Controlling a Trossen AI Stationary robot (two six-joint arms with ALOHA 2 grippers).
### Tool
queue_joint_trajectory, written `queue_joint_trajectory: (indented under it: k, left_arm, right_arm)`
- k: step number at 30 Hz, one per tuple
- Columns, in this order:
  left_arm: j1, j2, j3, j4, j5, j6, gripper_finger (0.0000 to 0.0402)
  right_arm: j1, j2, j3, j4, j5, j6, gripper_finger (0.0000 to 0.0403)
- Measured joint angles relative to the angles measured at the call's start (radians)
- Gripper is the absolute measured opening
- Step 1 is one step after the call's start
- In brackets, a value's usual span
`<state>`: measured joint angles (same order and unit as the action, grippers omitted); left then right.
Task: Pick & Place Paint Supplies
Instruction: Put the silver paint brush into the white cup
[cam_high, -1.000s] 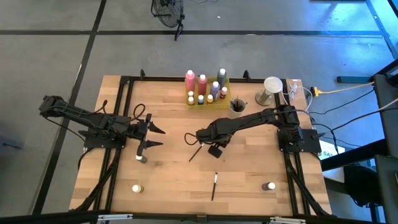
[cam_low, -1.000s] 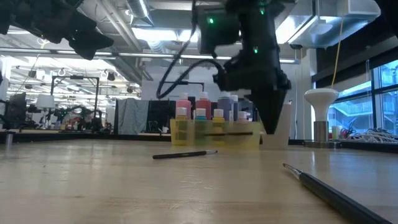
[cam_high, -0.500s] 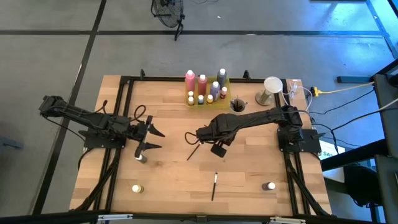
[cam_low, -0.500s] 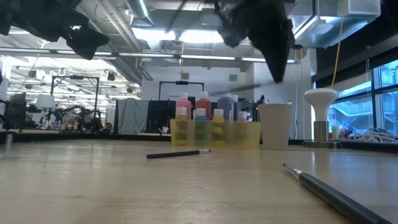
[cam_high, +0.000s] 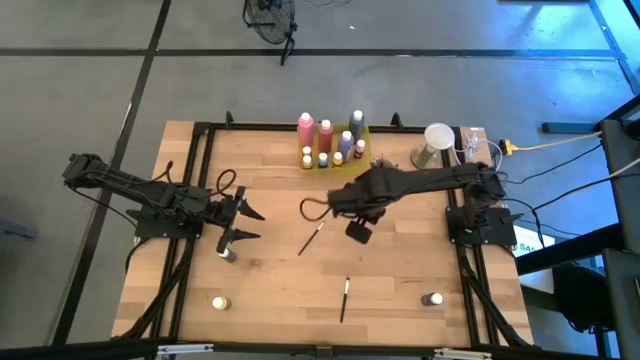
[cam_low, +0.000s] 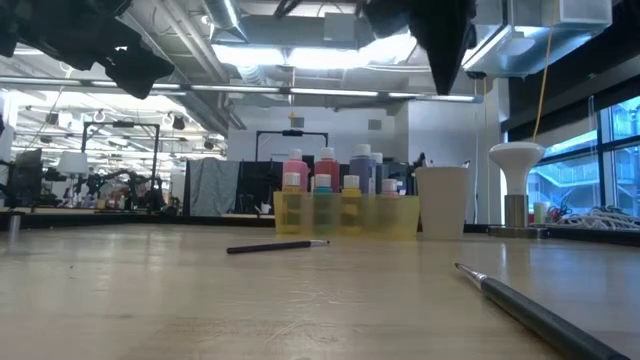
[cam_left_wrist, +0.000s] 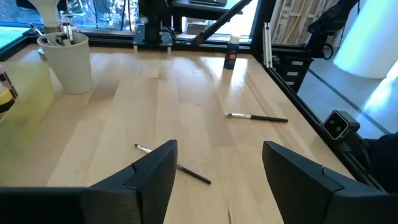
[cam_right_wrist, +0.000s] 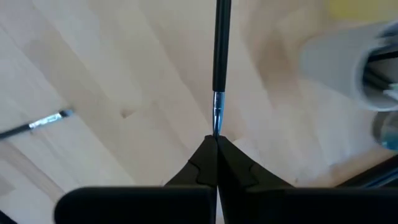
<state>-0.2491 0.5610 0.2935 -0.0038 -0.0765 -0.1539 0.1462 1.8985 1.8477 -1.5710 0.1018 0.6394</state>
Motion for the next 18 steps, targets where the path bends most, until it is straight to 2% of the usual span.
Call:
queue_joint_trajectory:
  k: [5,13,18]
  left_arm:
    - [0.000,0.000,0.000,0.000,0.000,0.000,0.0231]
    - [0.000,0.000,0.000,-0.001,-0.007,0.000,0.0232]
    - [0.000,0.000,0.000,-0.001,-0.009,0.001,0.0230]
  right_arm:
    - [-0.013,-0.116,0.000,0.000,0.037,0.001,0.0000]
    - [-0.049,-0.301,-0.095,-0.001,0.074,-0.016,0.0000]
    - [-0.043,-0.367,-0.172,0.000,0.184,-0.118,0.0000]
